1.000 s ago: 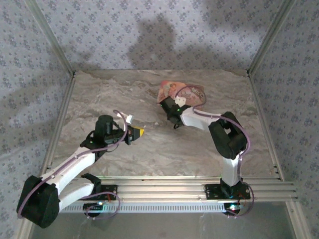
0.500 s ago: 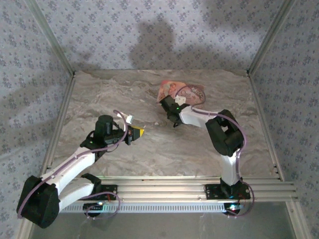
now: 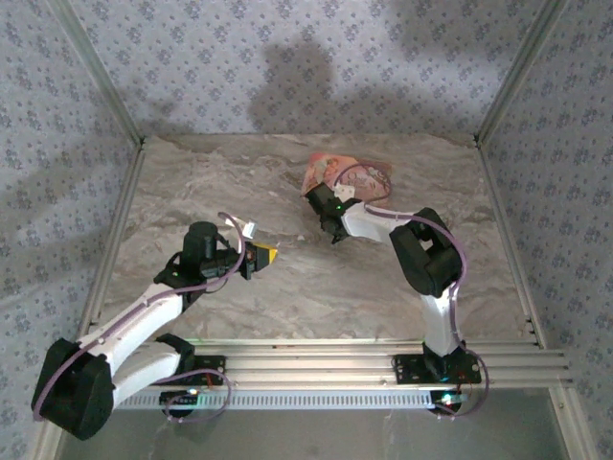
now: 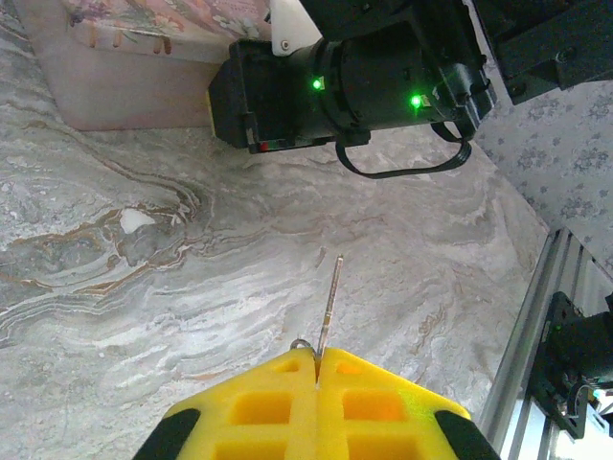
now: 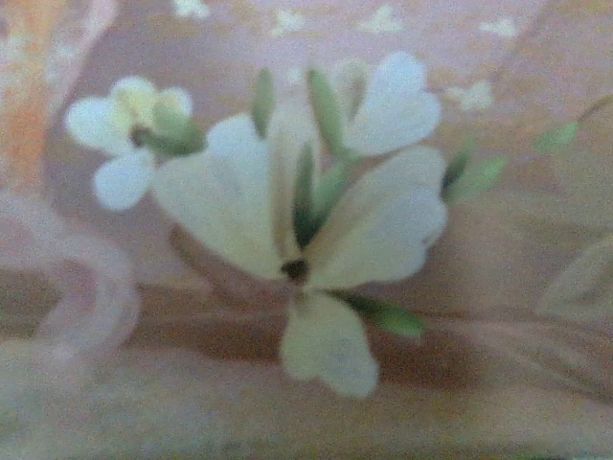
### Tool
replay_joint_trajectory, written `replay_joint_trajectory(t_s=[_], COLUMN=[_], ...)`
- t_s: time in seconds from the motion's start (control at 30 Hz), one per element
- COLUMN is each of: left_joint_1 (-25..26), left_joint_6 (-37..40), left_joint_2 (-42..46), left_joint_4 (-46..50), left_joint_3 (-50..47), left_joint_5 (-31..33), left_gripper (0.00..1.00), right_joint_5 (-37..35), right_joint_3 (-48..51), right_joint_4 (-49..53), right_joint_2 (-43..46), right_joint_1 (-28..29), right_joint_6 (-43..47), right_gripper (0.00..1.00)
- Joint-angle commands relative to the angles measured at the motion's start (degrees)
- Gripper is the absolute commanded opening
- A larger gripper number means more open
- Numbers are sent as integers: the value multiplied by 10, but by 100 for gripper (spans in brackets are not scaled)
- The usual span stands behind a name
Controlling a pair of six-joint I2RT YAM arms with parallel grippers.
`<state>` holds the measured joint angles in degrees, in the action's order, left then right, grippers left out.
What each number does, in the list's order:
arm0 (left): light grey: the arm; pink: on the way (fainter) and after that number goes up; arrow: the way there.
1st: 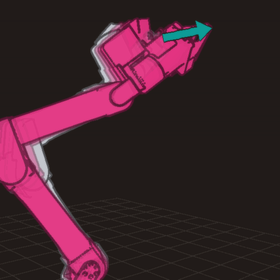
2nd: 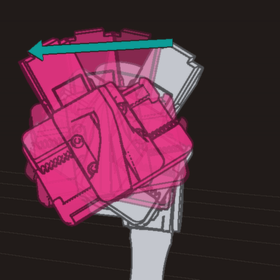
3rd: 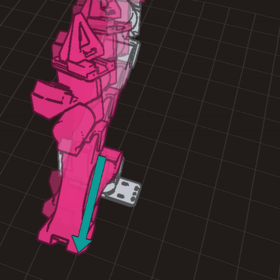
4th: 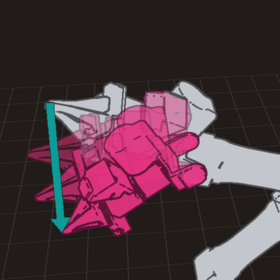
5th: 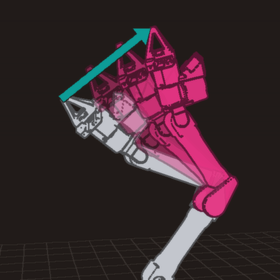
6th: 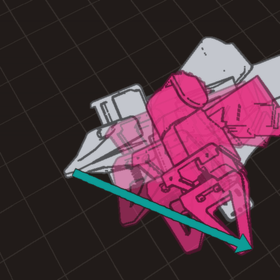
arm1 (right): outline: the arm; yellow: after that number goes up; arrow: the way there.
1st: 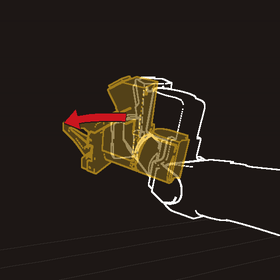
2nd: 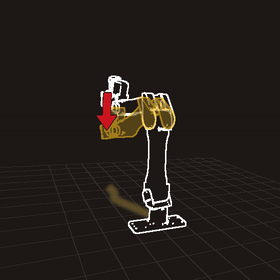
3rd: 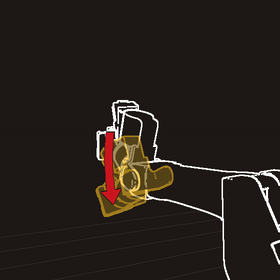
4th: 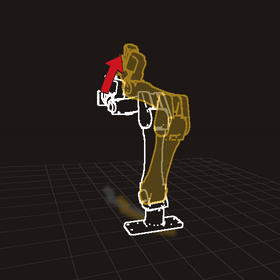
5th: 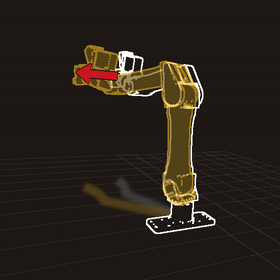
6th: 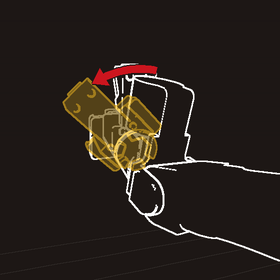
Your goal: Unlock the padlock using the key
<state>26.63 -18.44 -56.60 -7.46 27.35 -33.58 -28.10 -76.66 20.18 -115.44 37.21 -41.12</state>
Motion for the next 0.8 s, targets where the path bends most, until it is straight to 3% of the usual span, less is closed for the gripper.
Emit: replay_joint_trajectory(t_s=[0.0,0.1,0.43,0.6,0.77], left_joint_1=[3,7,62,62,68], left_joint_6=[12,-1,36,40,8], left_joint_2=[15,28,110,68,-13], left_joint_4=[-5,-18,-14,2,-66], left_joint_3=[-1,-7,-38,-16,-4], left_joint_5=[-6,11,117,72,20], left_gripper=[0,0,0,0,0], right_joint_5=[-10,24,204,284,364], right_joint_3=[-17,-11,-14,-9,-8], right_joint_4=[12,14,124,139,181], right_joint_2=[-4,18,117,148,171], right_joint_1=[-9,-10,-28,-31,-38], right_joint_6=[8,19,47,47,47], right_gripper=[9,0,0,0,0])
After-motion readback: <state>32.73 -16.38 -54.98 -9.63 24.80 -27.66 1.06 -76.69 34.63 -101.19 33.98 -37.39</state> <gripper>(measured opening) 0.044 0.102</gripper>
